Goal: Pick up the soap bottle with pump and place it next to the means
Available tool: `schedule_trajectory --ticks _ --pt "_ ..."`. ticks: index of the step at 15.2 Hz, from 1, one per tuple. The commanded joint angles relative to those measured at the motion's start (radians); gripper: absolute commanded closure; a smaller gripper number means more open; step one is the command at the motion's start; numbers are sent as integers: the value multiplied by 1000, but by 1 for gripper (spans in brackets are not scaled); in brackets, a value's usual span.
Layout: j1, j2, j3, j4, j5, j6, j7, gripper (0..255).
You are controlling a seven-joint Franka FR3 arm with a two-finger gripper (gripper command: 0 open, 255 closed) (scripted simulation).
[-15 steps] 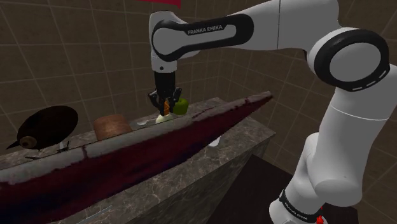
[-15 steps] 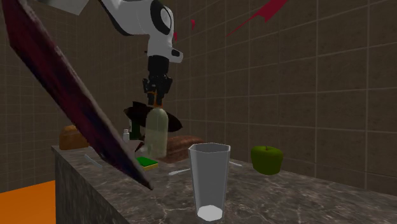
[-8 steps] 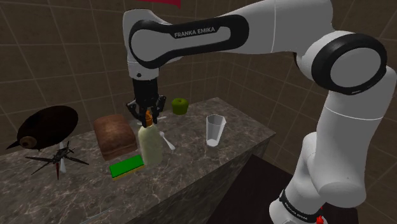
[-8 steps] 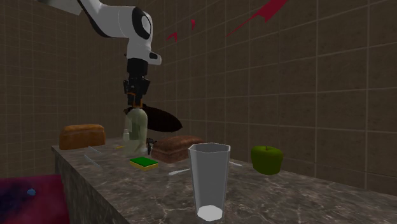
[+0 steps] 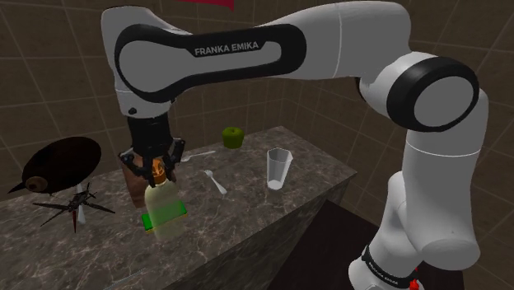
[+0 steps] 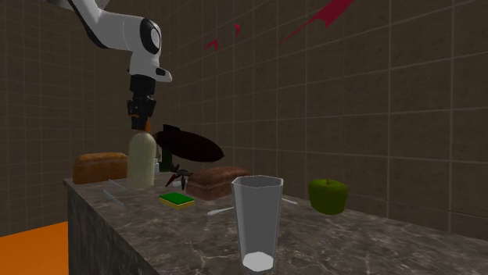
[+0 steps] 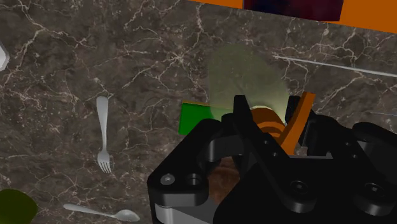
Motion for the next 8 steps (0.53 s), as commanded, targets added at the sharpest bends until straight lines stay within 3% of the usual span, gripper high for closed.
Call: schedule_trajectory --ticks 1,8 --pt "21 28 9 26 -5 4 32 255" --pt "20 33 8 -61 -5 96 26 255"
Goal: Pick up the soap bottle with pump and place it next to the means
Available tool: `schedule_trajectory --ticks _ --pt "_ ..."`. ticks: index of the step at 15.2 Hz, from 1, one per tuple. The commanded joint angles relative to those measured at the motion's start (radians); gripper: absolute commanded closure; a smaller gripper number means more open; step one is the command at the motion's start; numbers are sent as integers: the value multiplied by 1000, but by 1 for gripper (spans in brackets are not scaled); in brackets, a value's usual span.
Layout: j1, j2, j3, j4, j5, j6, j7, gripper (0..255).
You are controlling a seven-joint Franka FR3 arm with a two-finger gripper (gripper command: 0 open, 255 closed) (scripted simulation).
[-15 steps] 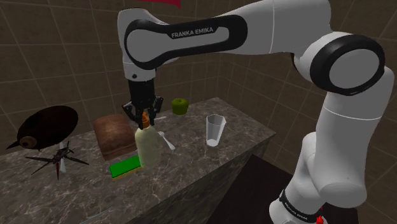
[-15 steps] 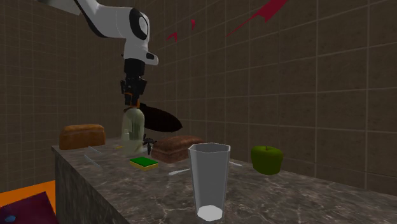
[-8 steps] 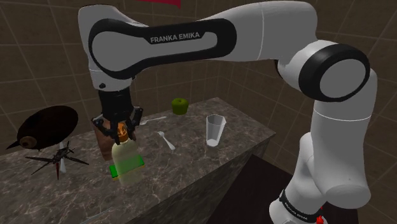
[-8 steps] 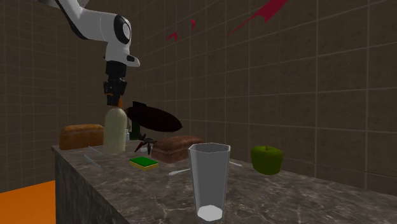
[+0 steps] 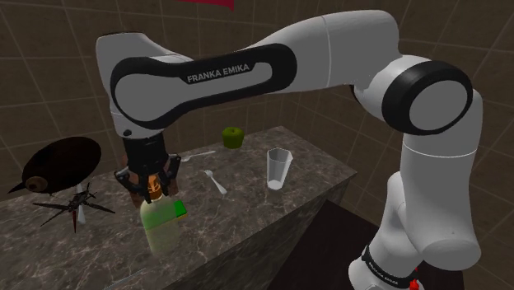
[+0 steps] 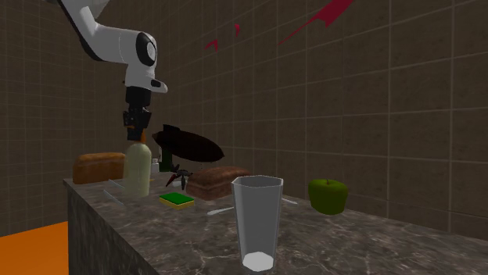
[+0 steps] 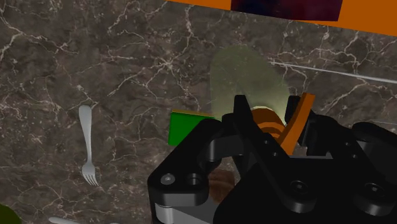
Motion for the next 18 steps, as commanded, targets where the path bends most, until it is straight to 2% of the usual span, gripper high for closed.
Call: schedule_trajectory --ticks 1,7,15,16,18 --pt "0 4 0 -21 0 26 -1 255" --pt "0 18 -1 -80 -1 99 -5 255" --pt "0 18 -1 -80 -1 99 -5 255" --pt "0 18 -1 -80 -1 99 -5 0" --pt "0 18 -1 -80 -1 99 -5 0"
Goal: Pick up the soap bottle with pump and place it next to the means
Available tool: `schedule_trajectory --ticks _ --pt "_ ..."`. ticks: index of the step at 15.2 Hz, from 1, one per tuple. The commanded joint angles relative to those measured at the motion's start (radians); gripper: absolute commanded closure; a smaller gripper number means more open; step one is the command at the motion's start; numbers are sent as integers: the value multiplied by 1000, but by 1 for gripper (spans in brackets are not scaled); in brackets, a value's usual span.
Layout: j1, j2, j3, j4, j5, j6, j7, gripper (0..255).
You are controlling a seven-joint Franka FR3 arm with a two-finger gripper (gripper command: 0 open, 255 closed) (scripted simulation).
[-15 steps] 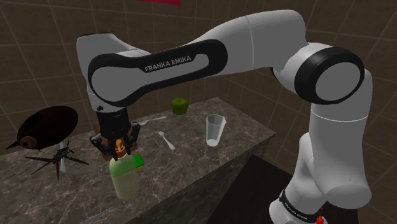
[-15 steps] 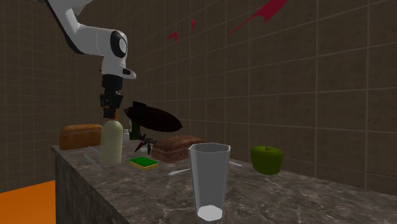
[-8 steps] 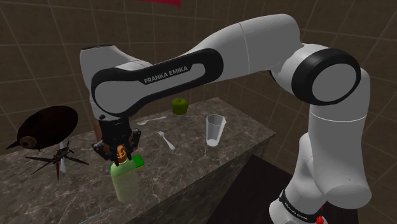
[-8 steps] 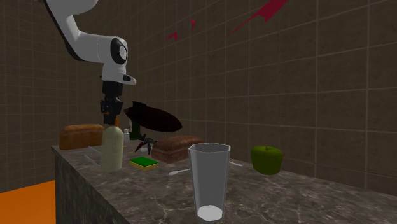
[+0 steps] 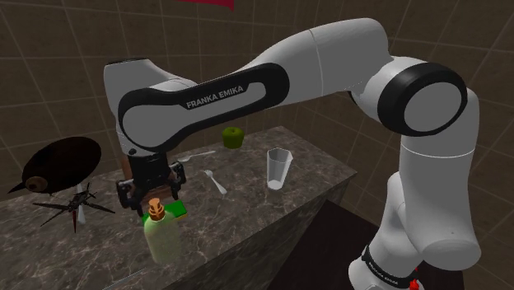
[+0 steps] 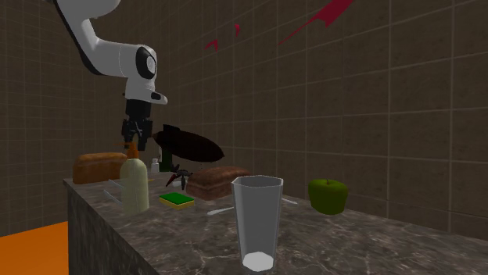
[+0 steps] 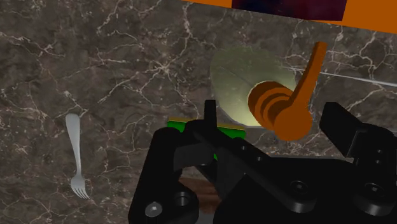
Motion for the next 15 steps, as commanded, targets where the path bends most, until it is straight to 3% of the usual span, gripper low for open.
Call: schedule_trajectory --ticks 1,3,7,15 --pt "0 0 0 0 0 0 0 0" --pt "0 0 0 0 0 0 0 0" --pt "-4 -11 -1 112 0 -123 0 0" --pt "-4 -11 -1 112 0 -123 0 0"
